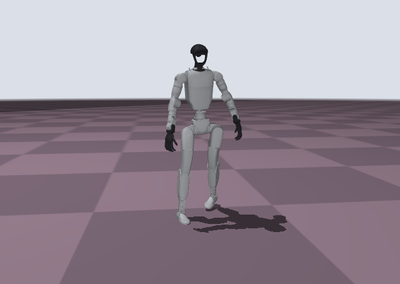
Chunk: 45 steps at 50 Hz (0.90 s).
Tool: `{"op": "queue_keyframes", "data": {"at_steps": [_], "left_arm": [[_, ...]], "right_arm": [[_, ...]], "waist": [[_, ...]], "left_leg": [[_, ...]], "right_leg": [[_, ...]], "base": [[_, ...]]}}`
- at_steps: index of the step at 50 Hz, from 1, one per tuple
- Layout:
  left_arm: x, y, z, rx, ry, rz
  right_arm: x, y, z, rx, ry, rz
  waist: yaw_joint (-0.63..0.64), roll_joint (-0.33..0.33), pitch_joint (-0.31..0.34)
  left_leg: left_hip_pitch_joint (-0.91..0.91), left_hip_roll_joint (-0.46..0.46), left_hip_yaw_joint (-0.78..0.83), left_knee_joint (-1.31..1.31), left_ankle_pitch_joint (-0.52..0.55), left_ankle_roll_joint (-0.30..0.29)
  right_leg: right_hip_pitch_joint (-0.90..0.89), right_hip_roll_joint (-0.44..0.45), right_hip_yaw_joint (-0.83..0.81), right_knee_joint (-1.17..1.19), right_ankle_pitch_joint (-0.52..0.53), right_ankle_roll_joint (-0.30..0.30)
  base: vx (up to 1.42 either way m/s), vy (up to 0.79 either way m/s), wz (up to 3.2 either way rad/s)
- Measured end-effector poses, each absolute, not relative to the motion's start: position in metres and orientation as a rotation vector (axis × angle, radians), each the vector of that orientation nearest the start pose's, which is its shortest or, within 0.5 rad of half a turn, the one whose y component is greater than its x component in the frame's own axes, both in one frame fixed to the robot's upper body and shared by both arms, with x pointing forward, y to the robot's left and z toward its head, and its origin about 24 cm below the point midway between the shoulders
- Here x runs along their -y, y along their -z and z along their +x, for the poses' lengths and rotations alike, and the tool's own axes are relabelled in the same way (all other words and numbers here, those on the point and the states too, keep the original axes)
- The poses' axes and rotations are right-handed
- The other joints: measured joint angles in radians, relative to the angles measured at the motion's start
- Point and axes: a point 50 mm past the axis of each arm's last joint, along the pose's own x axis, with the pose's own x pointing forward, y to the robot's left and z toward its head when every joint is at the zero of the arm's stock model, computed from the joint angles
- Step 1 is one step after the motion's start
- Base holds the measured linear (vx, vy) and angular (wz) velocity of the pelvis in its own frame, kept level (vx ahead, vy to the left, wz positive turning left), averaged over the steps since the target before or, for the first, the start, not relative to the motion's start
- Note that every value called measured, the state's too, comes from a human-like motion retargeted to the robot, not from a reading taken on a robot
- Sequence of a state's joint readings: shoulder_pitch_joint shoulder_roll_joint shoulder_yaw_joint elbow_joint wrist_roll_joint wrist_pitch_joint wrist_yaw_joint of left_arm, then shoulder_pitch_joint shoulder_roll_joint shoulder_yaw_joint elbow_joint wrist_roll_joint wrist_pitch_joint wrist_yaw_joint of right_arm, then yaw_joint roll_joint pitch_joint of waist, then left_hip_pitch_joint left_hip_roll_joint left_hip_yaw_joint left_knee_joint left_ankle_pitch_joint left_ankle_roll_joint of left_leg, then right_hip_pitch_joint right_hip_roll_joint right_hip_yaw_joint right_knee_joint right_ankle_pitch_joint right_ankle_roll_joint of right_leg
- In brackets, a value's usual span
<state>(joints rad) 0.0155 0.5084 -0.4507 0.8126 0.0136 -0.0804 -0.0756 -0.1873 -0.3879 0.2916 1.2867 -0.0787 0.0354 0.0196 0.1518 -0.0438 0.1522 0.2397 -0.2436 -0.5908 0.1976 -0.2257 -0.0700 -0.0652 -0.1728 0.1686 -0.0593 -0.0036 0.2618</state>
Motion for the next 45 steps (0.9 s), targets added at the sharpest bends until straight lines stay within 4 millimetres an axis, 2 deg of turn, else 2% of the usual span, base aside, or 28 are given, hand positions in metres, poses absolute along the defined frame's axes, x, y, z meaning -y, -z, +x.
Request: {"op": "queue_keyframes", "data": {"at_steps": [3,5,8,10,12,14,19,24,28,33,38,40,42,45], "left_arm": [[-0.259,0.132,0.119,-1.027,0.232,0.529],[-0.26,0.143,0.094,-1.132,0.158,0.423],[-0.256,0.154,0.063,-1.243,0.024,0.221],[-0.252,0.159,0.045,-1.286,-0.065,0.094],[-0.248,0.161,0.037,-1.293,-0.164,-0.023],[-0.246,0.162,0.041,-1.254,-0.312,-0.133],[-0.236,0.168,0.015,-1.316,-0.397,-0.217],[-0.222,0.172,-0.011,-1.413,-0.318,-0.218],[-0.212,0.173,-0.021,-1.446,-0.189,-0.222],[-0.211,0.172,-0.015,-1.427,-0.1,-0.229],[-0.22,0.172,0.01,-1.411,-0.081,-0.178],[-0.226,0.171,0.027,-1.404,-0.064,-0.122],[-0.233,0.168,0.053,-1.382,-0.049,-0.039],[-0.242,0.158,0.102,-1.313,-0.049,0.097]], "right_arm": [[0.289,0.124,0.16,-1.157,-0.004,-0.629],[0.295,0.119,0.167,-1.15,0.02,-0.647],[0.301,0.111,0.178,-1.131,0.046,-0.674],[0.304,0.107,0.185,-1.115,0.057,-0.69],[0.306,0.101,0.194,-1.104,0.064,-0.714],[0.307,0.093,0.207,-1.127,0.066,-0.758],[0.298,0.086,0.226,-1.057,0.071,-0.777],[0.277,0.086,0.239,-0.973,0.002,-0.772],[0.258,0.087,0.246,-0.909,-0.112,-0.773],[0.241,0.093,0.241,-0.878,-0.222,-0.769],[0.239,0.11,0.214,-0.944,-0.233,-0.733],[0.24,0.119,0.198,-0.995,-0.223,-0.706],[0.242,0.128,0.18,-1.055,-0.211,-0.674],[0.244,0.141,0.152,-1.154,-0.198,-0.626]], "waist": [[0.01,-0.021,-0.013],[0.007,-0.036,-0.027],[0.008,-0.04,-0.05],[0.023,-0.044,-0.057],[0.052,-0.048,-0.057],[0.091,-0.064,-0.05],[0.151,-0.04,-0.038],[0.174,0.001,-0.038],[0.175,0.019,-0.043],[0.169,0.016,-0.062],[0.133,0.042,-0.074],[0.115,0.059,-0.077],[0.092,0.059,-0.082],[0.04,0.044,-0.09]], "left_leg": [[-0.116,-0.036,0.127,0.171,0.0,0.003],[-0.223,-0.042,0.278,0.305,-0.011,0.035],[-0.364,0.03,0.546,0.448,-0.078,0.115],[-0.405,0.079,0.701,0.456,-0.129,0.159],[-0.422,0.108,0.818,0.393,-0.156,0.17],[-0.435,0.111,0.919,0.274,-0.139,0.154],[-0.406,0.151,1.098,-0.018,-0.046,0.077],[-0.399,0.209,1.283,-0.217,0.0,0.005],[-0.408,0.244,1.394,-0.285,0.017,-0.056],[-0.396,0.259,1.369,-0.285,0.035,-0.074],[-0.311,0.267,1.231,-0.285,0.006,-0.036],[-0.271,0.28,1.172,-0.28,-0.02,-0.013],[-0.255,0.281,1.11,-0.26,-0.051,0.019],[-0.254,0.264,1.003,-0.224,-0.084,0.06]], "right_leg": [[0.01,-0.049,-0.069,0.011,-0.032,0.0],[0.011,-0.09,-0.129,0.022,-0.052,0.0],[0.006,-0.115,-0.222,0.043,-0.08,-0.023],[0.01,-0.129,-0.275,0.054,-0.097,-0.038],[0.011,-0.136,-0.319,0.055,-0.107,-0.046],[0.006,-0.148,-0.362,0.032,-0.1,-0.031],[0.071,-0.108,-0.486,0.018,-0.122,-0.056],[0.162,-0.04,-0.617,0.012,-0.139,-0.078],[0.234,-0.002,-0.693,0.015,-0.136,-0.091],[0.303,0.014,-0.748,0.052,-0.103,-0.123],[0.341,0.004,-0.791,0.237,0.01,-0.211],[0.311,-0.02,-0.782,0.401,0.073,-0.254],[0.22,-0.043,-0.694,0.601,0.118,-0.268],[0.044,0.01,-0.467,0.829,0.121,-0.225]], "base": [[0.28,-0.15,1.52],[0.24,-0.11,1.81],[0.22,-0.11,1.75],[0.22,-0.09,1.44],[0.2,-0.06,1.15],[0.19,-0.03,1.0],[0.23,0.0,1.08],[0.28,0.04,1.18],[0.35,0.1,1.04],[0.44,0.16,0.86],[0.53,0.23,1.02],[0.54,0.24,1.19],[0.49,0.2,1.36],[0.45,0.13,1.64]]}}
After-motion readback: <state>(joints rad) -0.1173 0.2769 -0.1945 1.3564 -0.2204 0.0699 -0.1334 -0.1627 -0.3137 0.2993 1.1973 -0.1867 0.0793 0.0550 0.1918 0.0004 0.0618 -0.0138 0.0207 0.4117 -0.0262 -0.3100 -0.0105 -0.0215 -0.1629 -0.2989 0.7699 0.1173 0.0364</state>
